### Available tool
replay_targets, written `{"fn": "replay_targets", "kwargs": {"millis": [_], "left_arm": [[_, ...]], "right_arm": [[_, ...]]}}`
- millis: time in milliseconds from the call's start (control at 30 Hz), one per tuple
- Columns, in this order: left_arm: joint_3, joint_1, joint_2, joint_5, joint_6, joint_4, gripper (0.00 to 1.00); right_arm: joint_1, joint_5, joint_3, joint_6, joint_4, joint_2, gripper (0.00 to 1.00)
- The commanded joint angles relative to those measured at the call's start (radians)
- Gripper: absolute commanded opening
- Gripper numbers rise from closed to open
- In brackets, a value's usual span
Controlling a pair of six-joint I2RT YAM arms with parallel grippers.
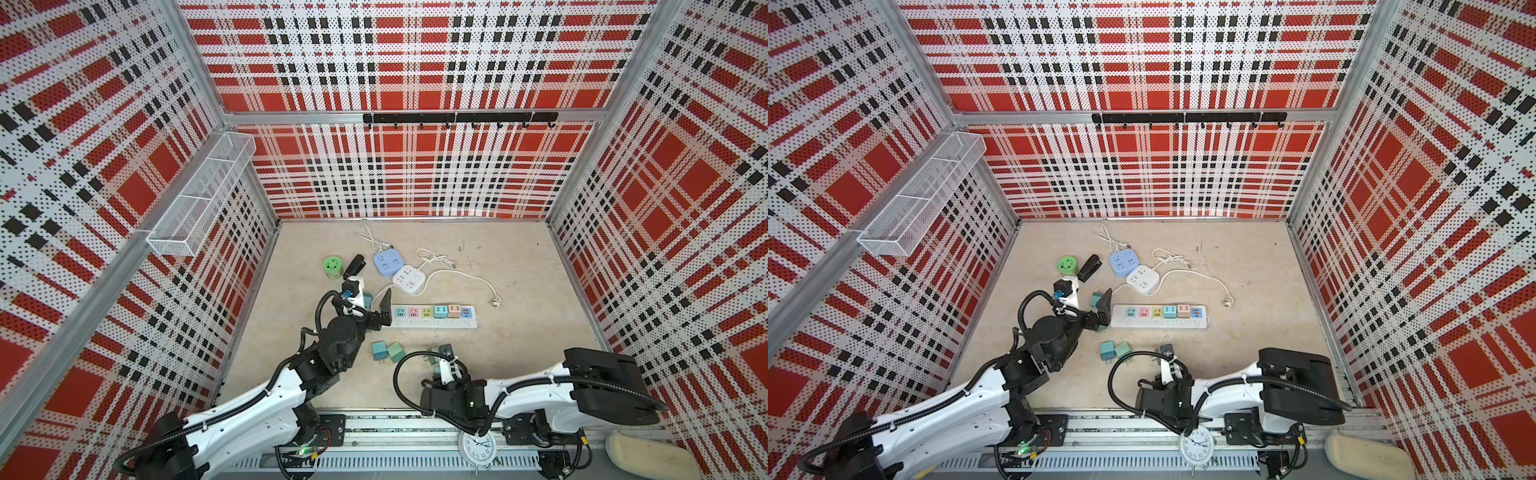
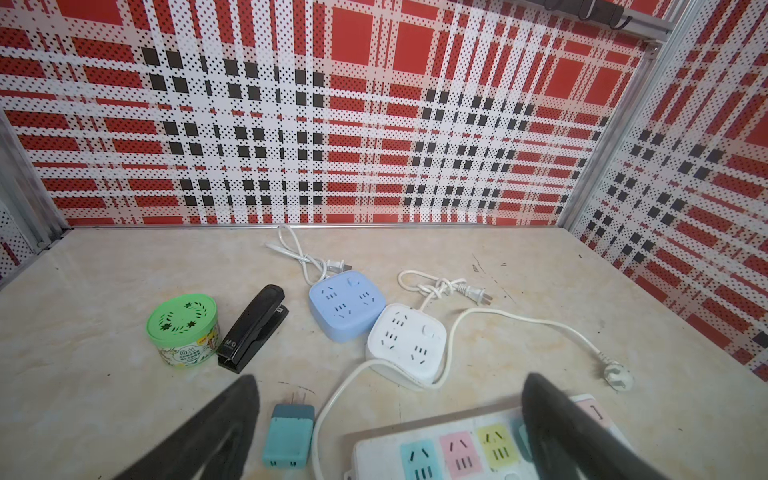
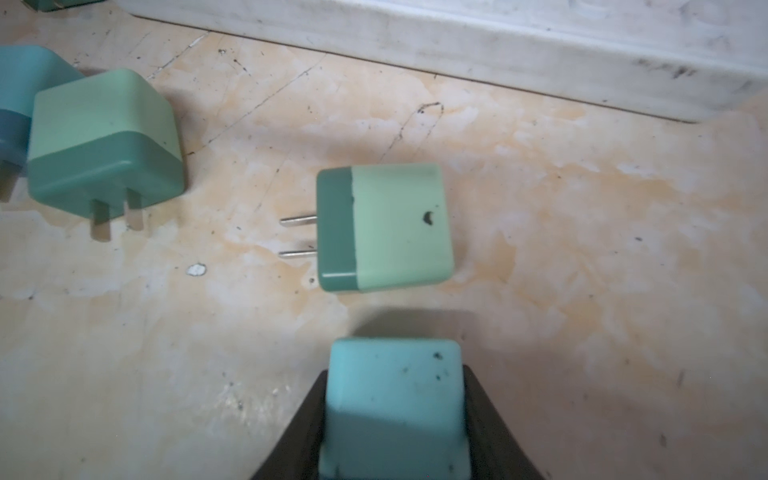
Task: Insert the plug
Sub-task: 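Lift the teal adapter with the right gripper while the left gripper reaches toward it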
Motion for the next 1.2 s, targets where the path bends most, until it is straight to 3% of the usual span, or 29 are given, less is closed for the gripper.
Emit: {"fn": "replay_targets", "kwargs": {"millis": [0, 267, 467, 533, 667, 833, 1033, 1167], "left_arm": [[0.039, -0.002, -0.033, 0.05, -0.012, -0.038, 0.99], [0.059, -0.009, -0.012, 0.205, 0.037, -0.04, 0.97], [0.085, -0.025, 0.033, 0.244, 0.04, -0.045, 0.94], [0.086, -0.028, 0.038, 0.257, 0.039, -0.045, 0.93], [0.099, -0.028, 0.045, 0.31, 0.036, -0.044, 0.88], [0.11, -0.028, 0.061, 0.353, 0.038, -0.051, 0.85], [0.124, -0.029, 0.089, 0.402, 0.036, -0.051, 0.84], [0.135, -0.034, 0.109, 0.461, 0.057, -0.042, 0.84]], "right_arm": [[0.002, 0.075, -0.02, -0.017, -0.036, -0.083, 0.29], [0.002, 0.31, -0.029, -0.101, -0.172, -0.325, 0.2], [-0.049, 0.408, -0.088, -0.375, -0.052, -0.582, 0.17], [-0.124, 0.361, -0.12, -0.496, 0.037, -0.671, 0.15], [-0.345, 0.125, -0.184, -0.774, 0.273, -0.814, 0.14], [-0.6, -0.154, -0.191, -1.014, 0.497, -0.857, 0.13], [-0.709, -0.35, -0.379, -1.271, 1.047, -0.704, 0.07], [-0.71, -0.449, -0.504, -1.312, 1.316, -0.603, 0.06]]}}
